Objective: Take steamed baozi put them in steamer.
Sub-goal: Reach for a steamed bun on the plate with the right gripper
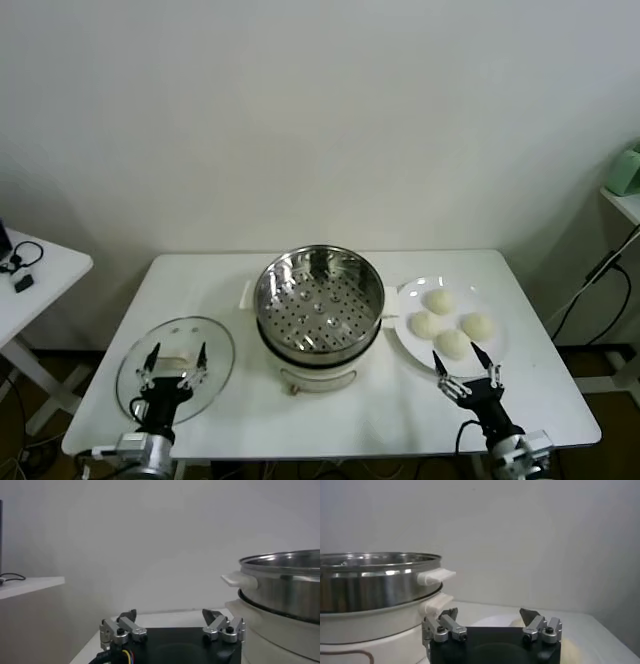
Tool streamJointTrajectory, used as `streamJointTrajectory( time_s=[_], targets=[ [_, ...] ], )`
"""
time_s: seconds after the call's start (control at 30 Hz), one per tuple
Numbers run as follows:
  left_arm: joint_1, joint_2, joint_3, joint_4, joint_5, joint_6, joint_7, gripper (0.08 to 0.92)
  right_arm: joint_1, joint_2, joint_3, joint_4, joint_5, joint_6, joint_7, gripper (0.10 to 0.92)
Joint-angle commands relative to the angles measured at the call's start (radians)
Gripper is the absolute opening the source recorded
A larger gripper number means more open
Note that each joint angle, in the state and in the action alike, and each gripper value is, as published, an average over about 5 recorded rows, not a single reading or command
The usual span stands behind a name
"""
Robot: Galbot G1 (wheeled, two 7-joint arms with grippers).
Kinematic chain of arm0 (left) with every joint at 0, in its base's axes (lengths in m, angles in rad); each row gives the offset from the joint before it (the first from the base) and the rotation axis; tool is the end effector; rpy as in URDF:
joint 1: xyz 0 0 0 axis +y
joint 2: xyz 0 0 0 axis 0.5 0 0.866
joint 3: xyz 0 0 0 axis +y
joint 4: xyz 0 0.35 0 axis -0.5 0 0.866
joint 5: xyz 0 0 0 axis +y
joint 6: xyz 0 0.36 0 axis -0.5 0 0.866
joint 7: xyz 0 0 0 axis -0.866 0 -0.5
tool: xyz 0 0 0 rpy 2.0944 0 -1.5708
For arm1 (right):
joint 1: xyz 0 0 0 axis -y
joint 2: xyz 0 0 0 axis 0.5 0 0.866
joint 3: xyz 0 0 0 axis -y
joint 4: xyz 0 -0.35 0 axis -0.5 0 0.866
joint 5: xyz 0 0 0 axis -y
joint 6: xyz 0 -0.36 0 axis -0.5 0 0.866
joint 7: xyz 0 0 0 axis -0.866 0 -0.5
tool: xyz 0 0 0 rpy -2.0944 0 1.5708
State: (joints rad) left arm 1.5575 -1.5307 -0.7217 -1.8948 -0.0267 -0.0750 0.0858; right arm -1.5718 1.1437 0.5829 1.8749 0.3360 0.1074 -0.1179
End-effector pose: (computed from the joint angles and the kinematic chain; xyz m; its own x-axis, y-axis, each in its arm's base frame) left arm 0.1784 0.0766 -0.3663 -0.9911 -0.0828 0.1046 -0.0729 0.9927 0.0957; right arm 0.1906 -0.1189 -0.3552 -0.9725 -0.1979 0.1229 -0.2060 0.9769 -0.0568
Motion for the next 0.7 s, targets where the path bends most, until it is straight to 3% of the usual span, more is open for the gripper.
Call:
streamJointTrajectory(
  time_s=[0.03, 0.37, 0.7],
  targets=[
    [-0.001, 0.002, 0.002, -0.002, 0.003, 0.0, -0.003, 0.823, 0.021, -0.007, 0.016, 0.003, -0.007, -0.019, -0.01, 0.823],
    [-0.01, 0.021, 0.04, 0.006, 0.035, 0.002, -0.06, 0.823, 0.325, -0.342, -0.016, -0.131, -0.008, -0.229, -0.223, 0.823],
    [-0.017, 0.038, 0.056, 0.006, 0.033, -0.002, -0.062, 0.823, 0.928, -0.649, -0.49, -0.543, -0.11, -0.214, -0.714, 0.823]
  ],
)
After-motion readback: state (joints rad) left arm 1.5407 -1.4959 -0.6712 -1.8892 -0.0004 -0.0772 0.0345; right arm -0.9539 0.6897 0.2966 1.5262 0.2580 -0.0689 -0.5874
